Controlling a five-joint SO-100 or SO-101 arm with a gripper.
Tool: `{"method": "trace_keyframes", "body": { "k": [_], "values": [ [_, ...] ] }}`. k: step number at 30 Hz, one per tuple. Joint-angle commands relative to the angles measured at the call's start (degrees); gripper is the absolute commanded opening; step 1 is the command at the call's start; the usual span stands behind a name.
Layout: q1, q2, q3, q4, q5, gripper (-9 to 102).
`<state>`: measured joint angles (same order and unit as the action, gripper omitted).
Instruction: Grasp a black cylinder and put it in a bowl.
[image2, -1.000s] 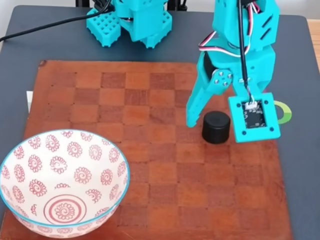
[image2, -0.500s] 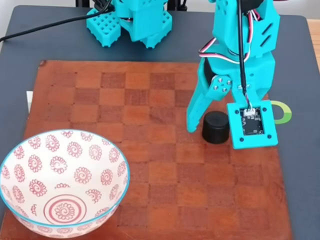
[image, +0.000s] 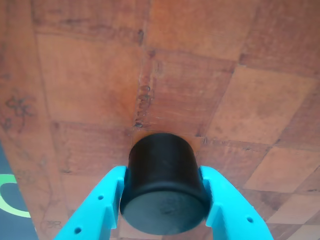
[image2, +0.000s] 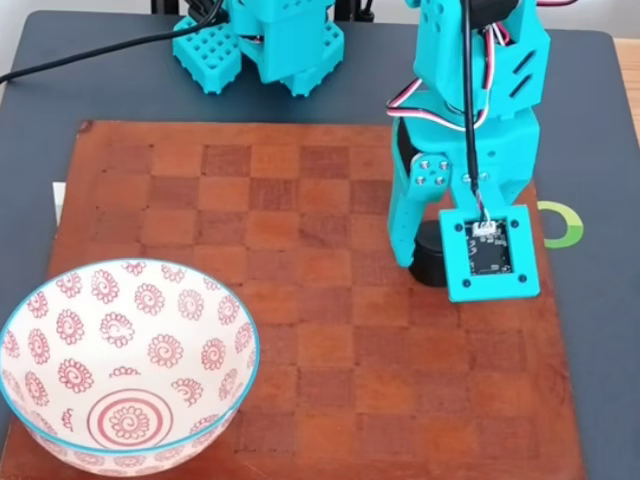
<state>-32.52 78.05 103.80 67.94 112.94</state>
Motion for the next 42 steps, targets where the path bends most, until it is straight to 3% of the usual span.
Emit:
{"method": "trace_keyframes", "body": {
  "k": [1,5,13,42],
  "values": [
    [0.79,2.46,-4.75,3.6,-0.35,12],
    [2.81,4.31,-9.84,13.27,-0.44,13],
    [5.54,6.42,-20.74,24.79,-0.62,12],
    [28.65,11.87,-35.24,24.87,-26.19,12]
  ]
}}
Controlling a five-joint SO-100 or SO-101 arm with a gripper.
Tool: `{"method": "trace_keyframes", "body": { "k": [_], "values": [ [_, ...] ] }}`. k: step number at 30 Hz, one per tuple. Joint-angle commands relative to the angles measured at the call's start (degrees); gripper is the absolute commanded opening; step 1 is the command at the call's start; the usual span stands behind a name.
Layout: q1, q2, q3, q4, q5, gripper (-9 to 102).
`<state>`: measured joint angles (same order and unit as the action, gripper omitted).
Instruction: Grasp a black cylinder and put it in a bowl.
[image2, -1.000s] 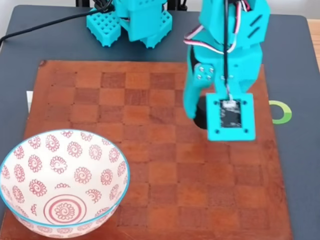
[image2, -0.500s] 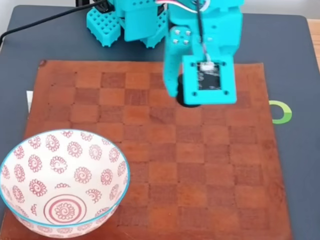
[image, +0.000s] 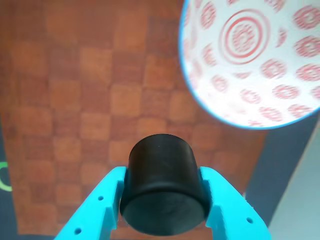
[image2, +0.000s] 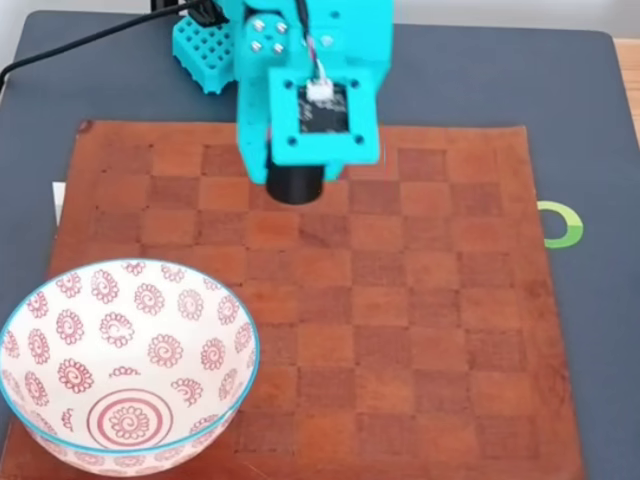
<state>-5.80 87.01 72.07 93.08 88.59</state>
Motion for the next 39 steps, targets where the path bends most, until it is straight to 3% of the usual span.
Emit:
{"method": "trace_keyframes", "body": {
  "k": [1,20,39],
  "values": [
    [2.72,2.81,-4.13,-0.26,-2.55,12],
    [11.78,-1.05,-6.15,-13.36,-15.91,13],
    [11.07,-10.55,-6.15,-25.58,-17.31,13]
  ]
}}
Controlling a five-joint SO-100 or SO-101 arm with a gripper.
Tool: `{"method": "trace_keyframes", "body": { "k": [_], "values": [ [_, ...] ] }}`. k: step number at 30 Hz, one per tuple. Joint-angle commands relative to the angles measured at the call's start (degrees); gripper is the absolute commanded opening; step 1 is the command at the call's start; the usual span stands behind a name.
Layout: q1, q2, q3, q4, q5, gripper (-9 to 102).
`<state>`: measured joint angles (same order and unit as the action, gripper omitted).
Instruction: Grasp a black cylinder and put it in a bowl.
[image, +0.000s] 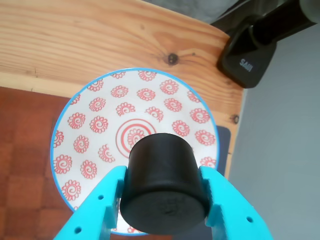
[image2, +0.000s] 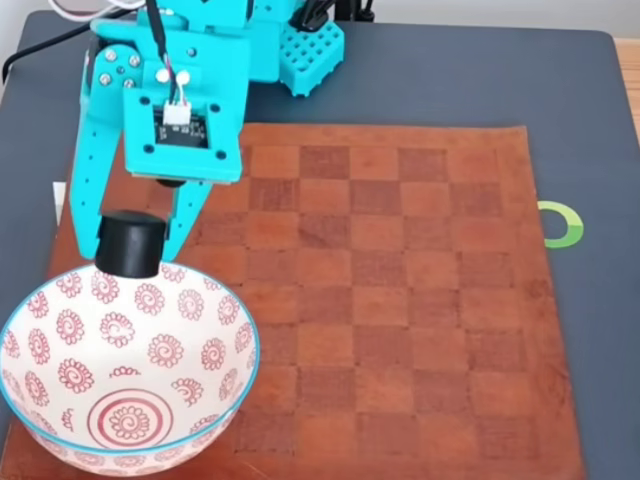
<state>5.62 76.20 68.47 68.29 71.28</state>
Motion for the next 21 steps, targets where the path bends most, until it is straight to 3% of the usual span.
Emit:
{"method": "trace_keyframes", "body": {
  "k": [1,13,21],
  "values": [
    [-0.35,-0.26,-2.55,-0.79,0.0,13],
    [-0.35,-3.69,-2.46,0.0,0.79,25],
    [0.53,-2.72,-2.55,3.34,0.88,20]
  ]
}}
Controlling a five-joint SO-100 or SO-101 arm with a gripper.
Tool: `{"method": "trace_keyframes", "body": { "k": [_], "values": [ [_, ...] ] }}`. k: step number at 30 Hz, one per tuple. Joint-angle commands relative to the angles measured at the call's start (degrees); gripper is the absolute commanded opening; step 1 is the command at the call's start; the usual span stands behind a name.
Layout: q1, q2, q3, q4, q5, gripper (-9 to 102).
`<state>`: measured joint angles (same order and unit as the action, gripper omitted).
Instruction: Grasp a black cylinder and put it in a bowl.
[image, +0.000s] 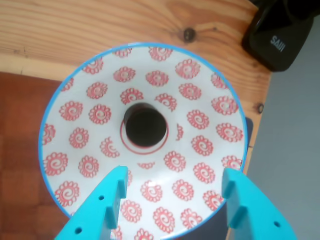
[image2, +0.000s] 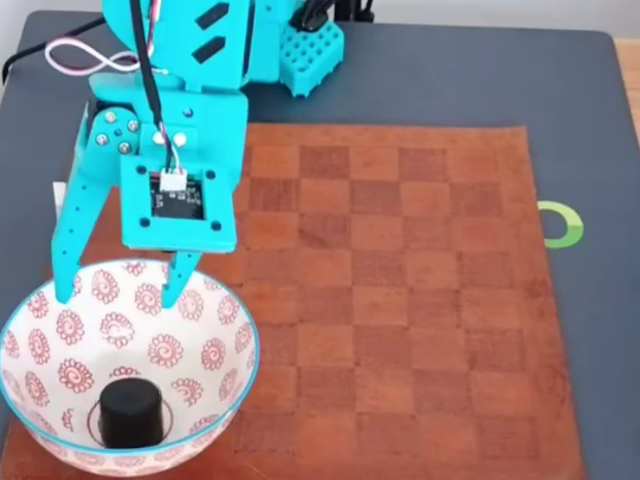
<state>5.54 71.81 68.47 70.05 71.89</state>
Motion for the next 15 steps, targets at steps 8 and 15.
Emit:
{"method": "trace_keyframes", "body": {
  "k": [8,15],
  "values": [
    [2.99,3.52,-2.29,7.38,0.35,0],
    [5.54,7.03,-1.76,13.8,0.44,0]
  ]
}}
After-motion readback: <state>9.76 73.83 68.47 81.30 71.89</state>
